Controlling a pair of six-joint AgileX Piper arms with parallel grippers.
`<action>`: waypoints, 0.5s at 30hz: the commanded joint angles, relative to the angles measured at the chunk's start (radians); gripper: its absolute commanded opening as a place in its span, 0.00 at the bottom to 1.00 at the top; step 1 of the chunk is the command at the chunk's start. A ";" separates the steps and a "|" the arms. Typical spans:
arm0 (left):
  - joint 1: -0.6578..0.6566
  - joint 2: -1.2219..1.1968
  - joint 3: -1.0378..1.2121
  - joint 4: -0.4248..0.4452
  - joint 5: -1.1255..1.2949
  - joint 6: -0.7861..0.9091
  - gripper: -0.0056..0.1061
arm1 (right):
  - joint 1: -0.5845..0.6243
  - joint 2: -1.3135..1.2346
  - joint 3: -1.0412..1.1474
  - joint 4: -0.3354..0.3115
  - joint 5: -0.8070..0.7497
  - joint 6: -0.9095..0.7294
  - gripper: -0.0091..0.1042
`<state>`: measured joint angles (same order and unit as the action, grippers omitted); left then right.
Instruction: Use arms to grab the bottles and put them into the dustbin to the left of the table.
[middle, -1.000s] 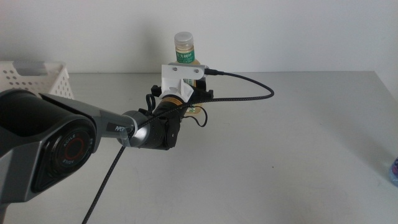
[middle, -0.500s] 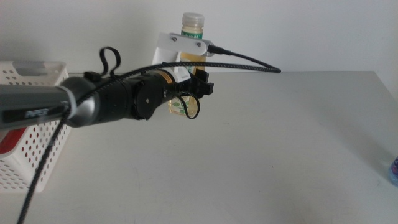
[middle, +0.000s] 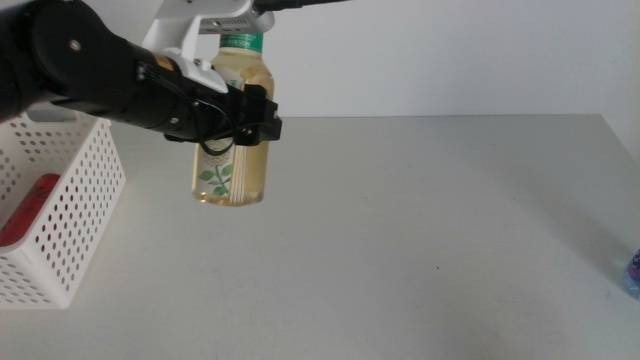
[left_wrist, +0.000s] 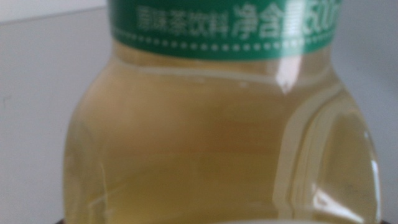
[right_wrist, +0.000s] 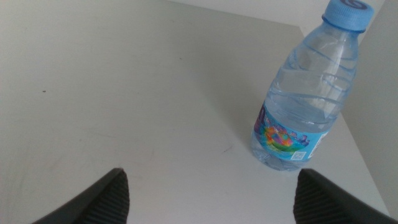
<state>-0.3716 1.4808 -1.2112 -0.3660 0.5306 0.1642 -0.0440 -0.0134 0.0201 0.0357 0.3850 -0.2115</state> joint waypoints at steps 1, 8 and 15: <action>0.044 -0.066 -0.078 -0.031 0.075 -0.037 0.03 | -0.007 -0.022 -0.001 -0.008 -0.062 -0.009 0.68; 0.209 -0.066 -0.257 0.087 0.548 -0.036 0.03 | -0.007 -0.022 -0.001 -0.008 -0.062 -0.009 0.68; 0.337 -0.066 -0.373 0.316 0.764 -0.005 0.03 | -0.007 -0.022 -0.001 -0.008 -0.062 -0.009 0.68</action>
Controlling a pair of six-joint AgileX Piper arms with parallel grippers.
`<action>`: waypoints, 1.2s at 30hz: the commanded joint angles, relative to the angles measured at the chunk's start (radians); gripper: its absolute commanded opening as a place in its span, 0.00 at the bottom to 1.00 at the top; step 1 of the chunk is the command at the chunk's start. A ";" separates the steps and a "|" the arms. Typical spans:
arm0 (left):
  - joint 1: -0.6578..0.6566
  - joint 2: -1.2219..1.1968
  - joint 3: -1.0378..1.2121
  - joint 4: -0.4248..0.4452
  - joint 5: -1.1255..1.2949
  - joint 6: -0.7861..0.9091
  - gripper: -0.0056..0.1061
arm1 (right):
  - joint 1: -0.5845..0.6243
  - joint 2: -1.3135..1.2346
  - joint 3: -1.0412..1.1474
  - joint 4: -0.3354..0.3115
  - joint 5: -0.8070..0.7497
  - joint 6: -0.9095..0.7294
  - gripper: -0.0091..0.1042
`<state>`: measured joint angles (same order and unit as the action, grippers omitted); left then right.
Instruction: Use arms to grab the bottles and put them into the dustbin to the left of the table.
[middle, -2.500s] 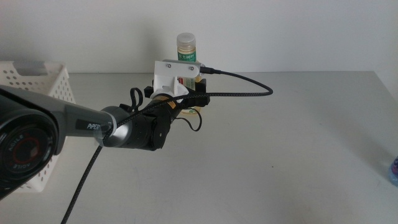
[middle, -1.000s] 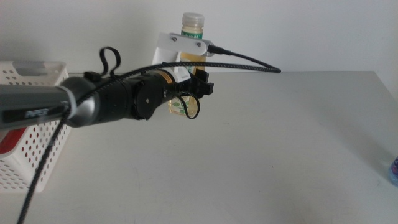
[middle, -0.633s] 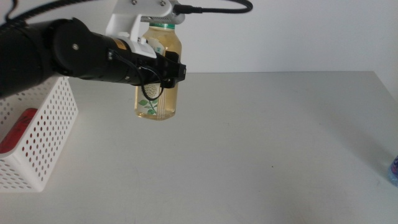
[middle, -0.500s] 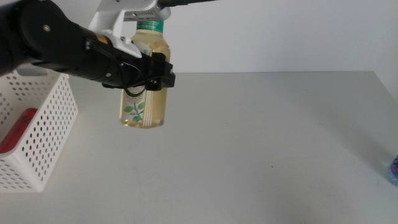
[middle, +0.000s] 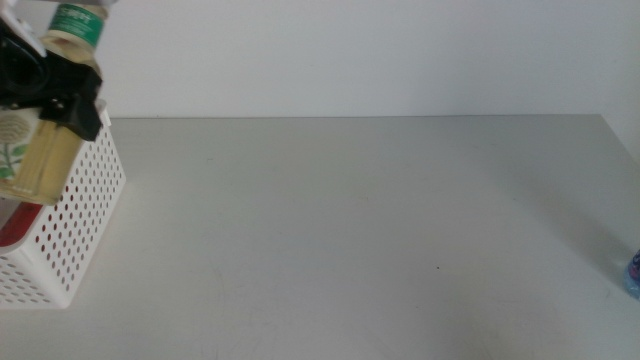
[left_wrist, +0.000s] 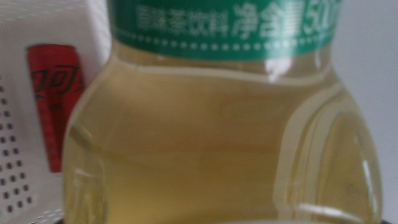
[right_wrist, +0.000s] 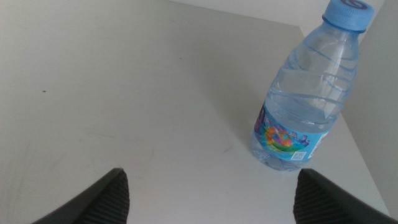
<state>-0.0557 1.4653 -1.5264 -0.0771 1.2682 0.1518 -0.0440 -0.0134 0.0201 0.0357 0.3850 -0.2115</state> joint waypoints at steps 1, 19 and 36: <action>0.042 -0.046 -0.063 0.051 0.028 0.020 0.03 | -0.007 -0.022 -0.001 -0.008 -0.062 -0.009 0.68; 0.257 0.259 -0.090 0.169 -0.117 0.052 0.03 | -0.007 -0.022 -0.001 -0.008 -0.062 -0.009 0.68; 0.257 0.315 -0.090 0.164 -0.101 0.097 0.64 | -0.007 -0.022 -0.001 -0.008 -0.062 -0.009 0.68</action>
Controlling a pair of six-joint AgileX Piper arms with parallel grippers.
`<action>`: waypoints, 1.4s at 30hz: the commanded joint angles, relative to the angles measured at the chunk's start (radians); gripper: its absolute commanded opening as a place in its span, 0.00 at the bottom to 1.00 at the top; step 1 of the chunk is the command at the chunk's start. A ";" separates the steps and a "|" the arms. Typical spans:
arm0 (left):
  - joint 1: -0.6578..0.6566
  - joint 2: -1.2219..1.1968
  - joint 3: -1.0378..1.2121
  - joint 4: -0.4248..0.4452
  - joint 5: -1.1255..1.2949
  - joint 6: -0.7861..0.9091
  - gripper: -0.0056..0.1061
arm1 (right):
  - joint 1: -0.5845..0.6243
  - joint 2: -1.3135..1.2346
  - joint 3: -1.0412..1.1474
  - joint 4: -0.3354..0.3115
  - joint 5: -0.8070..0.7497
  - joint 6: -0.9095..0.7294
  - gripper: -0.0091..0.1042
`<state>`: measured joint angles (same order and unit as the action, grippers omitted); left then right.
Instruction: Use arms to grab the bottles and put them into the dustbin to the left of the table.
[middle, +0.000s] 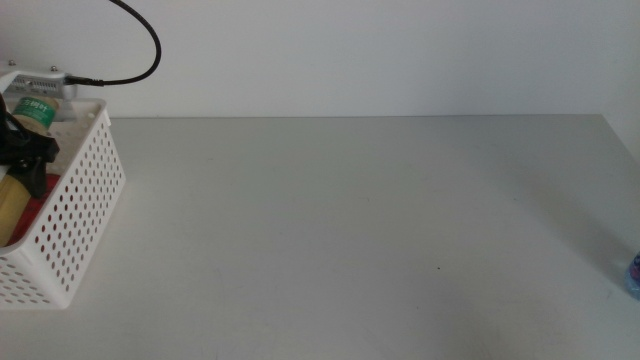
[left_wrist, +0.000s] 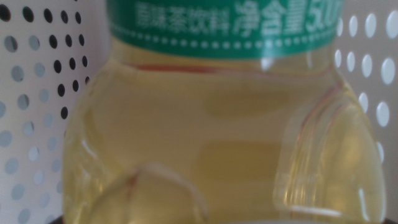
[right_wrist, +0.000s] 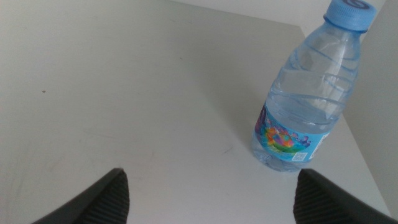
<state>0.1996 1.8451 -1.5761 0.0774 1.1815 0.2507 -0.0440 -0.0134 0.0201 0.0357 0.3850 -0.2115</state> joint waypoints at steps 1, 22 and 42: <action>0.002 -0.065 -0.041 0.010 -0.012 -0.002 0.73 | -0.007 -0.022 -0.001 -0.008 -0.062 -0.009 0.68; -0.035 -0.280 -0.146 -0.311 0.075 -0.056 0.88 | -0.007 -0.022 -0.001 -0.008 -0.062 -0.009 0.68; -0.621 -0.849 0.468 -0.326 -0.394 -0.051 0.82 | -0.007 -0.022 -0.001 -0.008 -0.062 -0.009 0.68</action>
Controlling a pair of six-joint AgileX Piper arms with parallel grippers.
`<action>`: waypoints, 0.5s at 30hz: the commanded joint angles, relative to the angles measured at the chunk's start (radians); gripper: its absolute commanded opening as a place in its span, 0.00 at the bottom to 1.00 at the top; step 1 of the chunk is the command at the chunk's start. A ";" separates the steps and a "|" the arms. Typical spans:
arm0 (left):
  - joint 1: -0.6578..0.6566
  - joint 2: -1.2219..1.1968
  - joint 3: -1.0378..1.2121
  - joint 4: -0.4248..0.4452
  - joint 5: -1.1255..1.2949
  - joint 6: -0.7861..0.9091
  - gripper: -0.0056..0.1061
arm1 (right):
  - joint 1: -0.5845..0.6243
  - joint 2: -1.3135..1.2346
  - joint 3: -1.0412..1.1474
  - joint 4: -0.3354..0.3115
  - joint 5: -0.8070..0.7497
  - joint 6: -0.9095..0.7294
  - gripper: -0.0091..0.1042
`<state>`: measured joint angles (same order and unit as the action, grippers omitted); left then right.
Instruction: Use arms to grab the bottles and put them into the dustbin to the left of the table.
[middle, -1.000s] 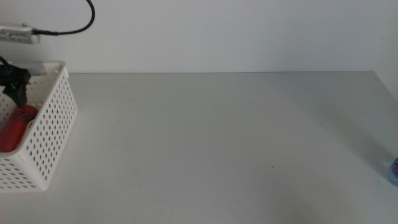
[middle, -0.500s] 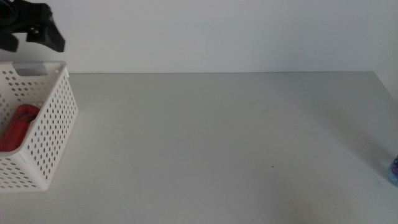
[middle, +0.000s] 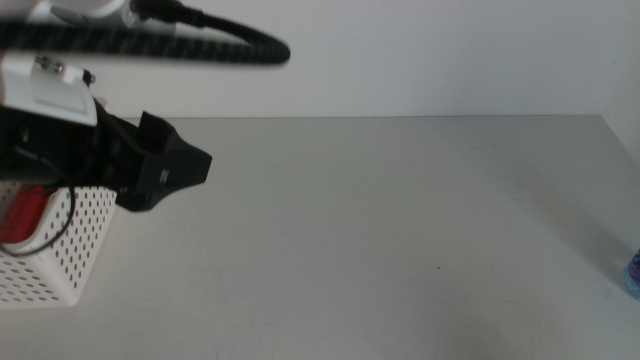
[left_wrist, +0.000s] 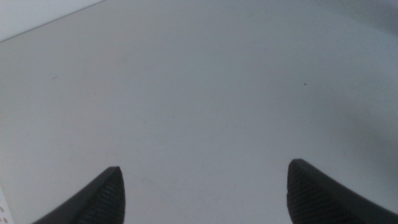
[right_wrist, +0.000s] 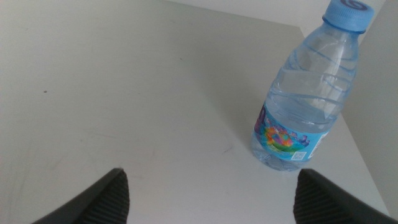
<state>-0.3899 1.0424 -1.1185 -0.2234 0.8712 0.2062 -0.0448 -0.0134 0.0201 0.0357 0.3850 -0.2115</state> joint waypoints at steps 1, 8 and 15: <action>-0.047 -0.073 0.032 -0.026 -0.103 -0.008 0.82 | -0.006 -0.022 -0.001 -0.008 -0.062 -0.009 0.68; -0.118 -0.307 0.198 0.023 -0.202 -0.076 0.82 | -0.006 -0.022 -0.001 -0.008 -0.062 -0.009 0.68; -0.118 -0.479 0.273 0.038 -0.202 -0.078 0.82 | -0.006 -0.022 -0.001 -0.008 -0.062 -0.009 0.68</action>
<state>-0.5001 0.5810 -0.8295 -0.1800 0.7470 0.1434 -0.0448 -0.0134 0.0201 0.0357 0.3850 -0.2115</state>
